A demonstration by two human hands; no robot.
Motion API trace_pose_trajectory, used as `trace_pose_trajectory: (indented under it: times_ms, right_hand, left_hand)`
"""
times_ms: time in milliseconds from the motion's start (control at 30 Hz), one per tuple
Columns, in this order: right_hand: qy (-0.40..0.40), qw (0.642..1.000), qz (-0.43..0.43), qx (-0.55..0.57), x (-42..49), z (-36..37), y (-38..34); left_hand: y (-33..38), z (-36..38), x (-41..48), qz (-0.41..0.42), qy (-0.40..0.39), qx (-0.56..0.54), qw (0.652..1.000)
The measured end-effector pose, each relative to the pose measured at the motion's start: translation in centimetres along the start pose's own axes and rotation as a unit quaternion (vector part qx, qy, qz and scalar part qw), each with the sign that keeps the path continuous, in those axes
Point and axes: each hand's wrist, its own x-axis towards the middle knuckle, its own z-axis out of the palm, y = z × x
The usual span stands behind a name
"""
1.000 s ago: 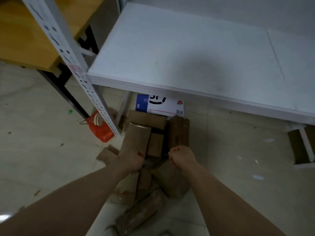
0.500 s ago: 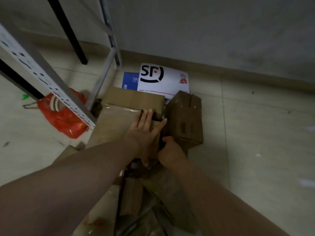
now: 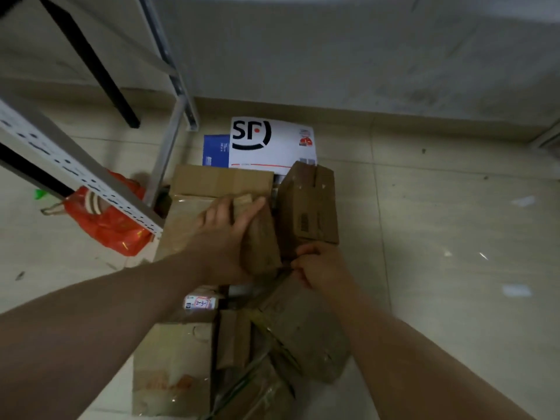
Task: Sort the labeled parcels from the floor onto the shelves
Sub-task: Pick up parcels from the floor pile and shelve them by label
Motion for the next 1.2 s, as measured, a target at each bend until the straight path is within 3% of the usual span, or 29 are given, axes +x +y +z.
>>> trace_pose_trajectory:
  times_ms: [67,100,133,200,267,367,533,633,733,800,867,967,1033,1200]
  right_hand:
    - [-0.006,1.000,0.008,0.027,-4.1,-1.8,-1.5]
    - [-0.017,0.998,0.016,0.050,-6.3,-2.7,-2.6]
    - [-0.029,0.996,0.026,0.078,-8.6,-3.6,-4.0]
    - [-0.050,0.992,0.037,0.113,-13.6,-5.5,-7.7]
    - [-0.071,0.988,0.038,0.135,-19.0,-7.8,-11.6]
    - [-0.125,0.980,0.018,0.151,-28.0,-12.3,-17.9]
    - [-0.169,0.977,-0.096,0.092,-41.1,-19.0,-27.2]
    - [-0.157,0.976,-0.150,0.016,-47.7,-21.6,-32.1]
    - [-0.140,0.969,-0.200,-0.034,-53.5,-22.9,-37.0]
    - [-0.116,0.967,-0.222,-0.050,-57.2,-23.5,-39.9]
    - [-0.098,0.965,-0.241,-0.042,-60.4,-24.4,-42.2]
    - [-0.070,0.960,-0.267,-0.043,-64.7,-26.3,-44.7]
    - [-0.047,0.957,-0.281,-0.060,-67.0,-27.4,-45.8]
    - [-0.014,0.948,-0.304,-0.090,-70.9,-27.8,-48.0]
  left_hand:
    - [0.9,-3.6,-3.8,-0.035,0.026,-0.160,0.986]
    - [1.5,-5.8,-5.6,-0.058,0.021,-0.263,0.963]
    - [2.3,-8.3,-7.2,-0.089,0.001,-0.379,0.921]
    - [3.9,-13.3,-9.7,-0.129,-0.054,-0.580,0.803]
    - [5.6,-18.7,-11.8,-0.158,-0.106,-0.689,0.700]
    - [7.8,-27.0,-14.9,-0.145,-0.168,-0.773,0.594]
    - [10.9,-40.7,-19.4,-0.092,-0.218,-0.838,0.492]
    - [12.7,-48.2,-22.2,-0.047,-0.238,-0.859,0.451]
    - [14.1,-54.6,-25.1,-0.006,-0.245,-0.864,0.441]
    - [14.5,-58.0,-26.8,0.021,-0.256,-0.850,0.460]
    - [14.7,-61.3,-28.3,0.028,-0.256,-0.823,0.506]
    - [14.0,-66.1,-30.0,0.016,-0.183,-0.779,0.600]
    - [13.5,-69.1,-30.9,0.035,-0.152,-0.765,0.625]
    - [14.2,-73.7,-32.3,0.136,-0.161,-0.703,0.679]
